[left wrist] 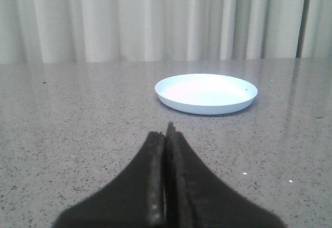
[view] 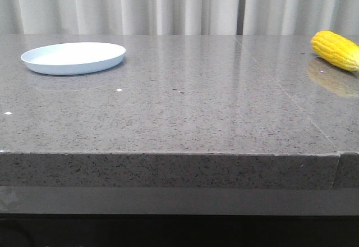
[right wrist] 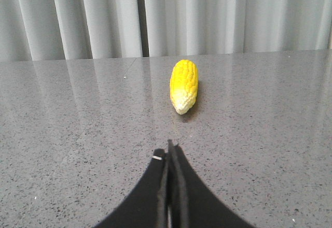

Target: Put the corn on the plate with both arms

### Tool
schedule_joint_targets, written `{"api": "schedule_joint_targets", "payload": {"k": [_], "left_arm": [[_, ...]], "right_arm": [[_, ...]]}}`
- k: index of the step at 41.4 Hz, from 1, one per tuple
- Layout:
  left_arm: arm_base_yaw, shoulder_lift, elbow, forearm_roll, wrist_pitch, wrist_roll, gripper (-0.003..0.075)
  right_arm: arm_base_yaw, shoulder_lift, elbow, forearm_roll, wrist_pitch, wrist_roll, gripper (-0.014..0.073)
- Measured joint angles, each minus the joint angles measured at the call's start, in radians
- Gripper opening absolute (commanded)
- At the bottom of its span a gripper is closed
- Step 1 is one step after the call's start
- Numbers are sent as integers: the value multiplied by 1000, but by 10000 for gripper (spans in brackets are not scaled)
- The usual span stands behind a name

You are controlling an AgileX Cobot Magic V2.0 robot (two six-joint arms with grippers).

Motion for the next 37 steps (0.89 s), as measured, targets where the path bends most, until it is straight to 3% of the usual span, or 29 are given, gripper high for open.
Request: {"api": "schedule_joint_targets", "payload": {"k": [37], "left_arm": [[0,0,0,0,-39,0,-20]], "right_arm": [[0,0,0,0,0,0,-86]]}}
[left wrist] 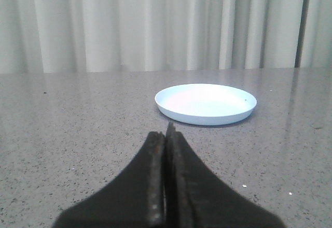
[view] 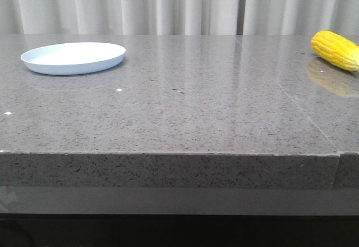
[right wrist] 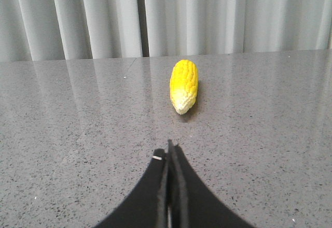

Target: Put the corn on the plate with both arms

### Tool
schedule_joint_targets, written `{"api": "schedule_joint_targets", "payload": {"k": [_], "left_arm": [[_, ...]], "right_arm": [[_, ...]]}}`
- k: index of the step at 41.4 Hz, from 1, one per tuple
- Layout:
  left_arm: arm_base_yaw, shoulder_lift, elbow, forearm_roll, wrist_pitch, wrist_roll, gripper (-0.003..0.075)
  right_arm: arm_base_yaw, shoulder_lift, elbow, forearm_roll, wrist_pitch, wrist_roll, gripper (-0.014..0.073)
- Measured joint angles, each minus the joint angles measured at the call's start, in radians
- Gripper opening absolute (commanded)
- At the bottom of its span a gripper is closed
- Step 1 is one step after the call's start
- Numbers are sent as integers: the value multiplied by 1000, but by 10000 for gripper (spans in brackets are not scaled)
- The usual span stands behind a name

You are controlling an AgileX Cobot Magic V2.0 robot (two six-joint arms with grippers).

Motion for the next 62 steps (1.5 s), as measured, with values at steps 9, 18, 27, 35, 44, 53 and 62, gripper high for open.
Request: {"api": "schedule_joint_targets", "payload": {"k": [9,18,27,35,44,53,62], "left_arm": [[0,0,0,0,-6,0,-20],[0,0,0,0,-6,0,-20],[0,0,0,0,-63,0,-20],[0,0,0,0,-162,0,-20],[0,0,-88,0,-137,0,-20],[0,12,-297,16,65,0,-20],[0,147,-487,33,279,0,-20]], "right_arm": [[0,0,0,0,0,0,-86],[0,0,0,0,0,0,-86],[0,0,1,-11,-59,-6,-86],[0,0,2,-17,-268,-8,-86],[0,0,-38,-4,-312,-4,-86],[0,17,-284,0,66,-4,-86],[0,170,-488,-2,314,-4,-86]]}}
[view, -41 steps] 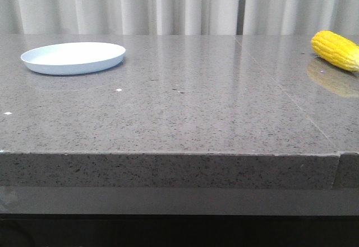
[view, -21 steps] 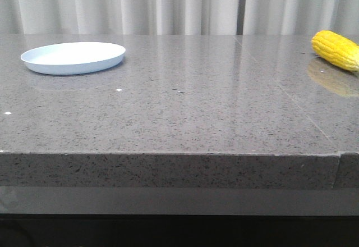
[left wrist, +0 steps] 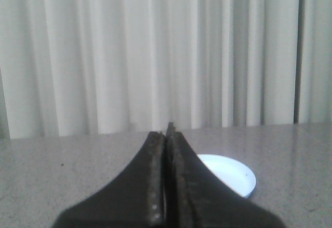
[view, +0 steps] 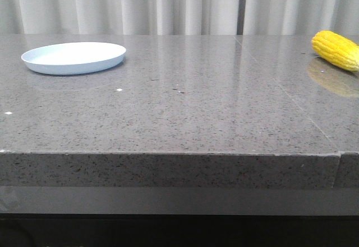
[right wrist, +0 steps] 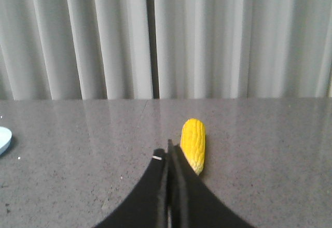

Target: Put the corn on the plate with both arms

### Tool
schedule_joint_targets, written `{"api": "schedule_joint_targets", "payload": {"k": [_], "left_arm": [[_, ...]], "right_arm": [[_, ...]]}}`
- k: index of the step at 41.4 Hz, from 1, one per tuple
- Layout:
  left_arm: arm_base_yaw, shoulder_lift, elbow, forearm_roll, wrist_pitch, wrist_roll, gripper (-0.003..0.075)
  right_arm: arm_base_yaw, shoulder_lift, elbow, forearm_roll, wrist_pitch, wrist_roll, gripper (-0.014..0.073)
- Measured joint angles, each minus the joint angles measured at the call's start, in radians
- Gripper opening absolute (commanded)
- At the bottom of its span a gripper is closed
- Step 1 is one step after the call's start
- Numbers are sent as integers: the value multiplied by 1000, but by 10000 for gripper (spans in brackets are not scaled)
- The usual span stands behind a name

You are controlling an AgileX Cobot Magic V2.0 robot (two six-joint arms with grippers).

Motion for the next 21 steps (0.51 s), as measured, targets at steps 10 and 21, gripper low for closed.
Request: {"api": "schedule_joint_targets", "payload": {"k": [10,21], "left_arm": [[0,198,-137,1,285,0,-20],[0,315,-137,1,321,0,-20]], "right_arm": [[0,176,-100,-2,208,1,-86],[0,285,-100,-2,266,4,-86]]}}
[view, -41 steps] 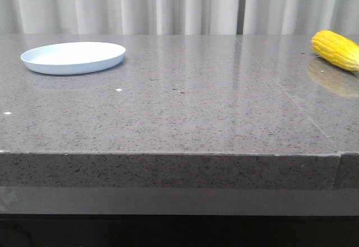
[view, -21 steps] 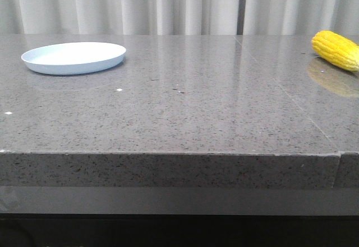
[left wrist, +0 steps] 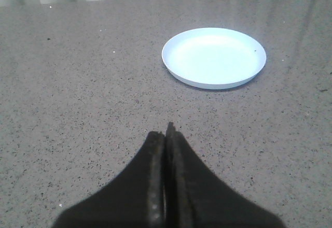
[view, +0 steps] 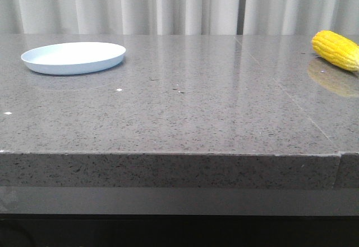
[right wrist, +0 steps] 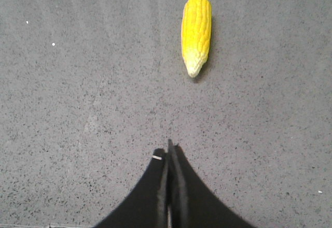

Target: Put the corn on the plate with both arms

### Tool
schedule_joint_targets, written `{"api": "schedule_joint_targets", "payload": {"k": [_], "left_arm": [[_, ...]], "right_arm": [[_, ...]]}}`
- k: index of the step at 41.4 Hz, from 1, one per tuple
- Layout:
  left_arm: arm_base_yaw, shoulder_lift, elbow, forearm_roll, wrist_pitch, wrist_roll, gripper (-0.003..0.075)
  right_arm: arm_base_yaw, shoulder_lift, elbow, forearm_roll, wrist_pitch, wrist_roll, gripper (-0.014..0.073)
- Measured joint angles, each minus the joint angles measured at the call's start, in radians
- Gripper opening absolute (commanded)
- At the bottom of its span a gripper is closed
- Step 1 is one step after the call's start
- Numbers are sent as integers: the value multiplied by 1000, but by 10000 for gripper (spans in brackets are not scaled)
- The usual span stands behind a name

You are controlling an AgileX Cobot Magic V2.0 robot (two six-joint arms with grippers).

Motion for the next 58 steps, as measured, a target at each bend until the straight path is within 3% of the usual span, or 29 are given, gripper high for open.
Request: {"api": "schedule_joint_targets", "payload": {"k": [5,8,10,14,17,19,27,38,48,58], "left_arm": [[0,25,0,0,10,0,-16],[0,35,0,0,18,0,38],[0,36,0,-2,23,0,122],[0,36,0,-10,22,0,380],[0,36,0,-13,19,0,512],[0,36,0,-14,17,0,551],[0,38,-2,-35,20,0,554],[0,180,-142,-35,199,0,554],[0,323,-205,-31,155,0,554],[0,596,-328,-30,173,6,554]], "right_arm": [[0,17,0,0,0,0,-79],[0,19,0,0,0,0,0],[0,19,0,0,0,0,97],[0,19,0,0,2,-8,356],[0,19,0,0,2,-12,499],[0,21,0,0,2,-12,557],[0,21,0,0,4,-22,561],[0,21,0,0,4,-22,561],[0,21,0,0,4,-22,561],[0,21,0,0,4,-22,561]]}}
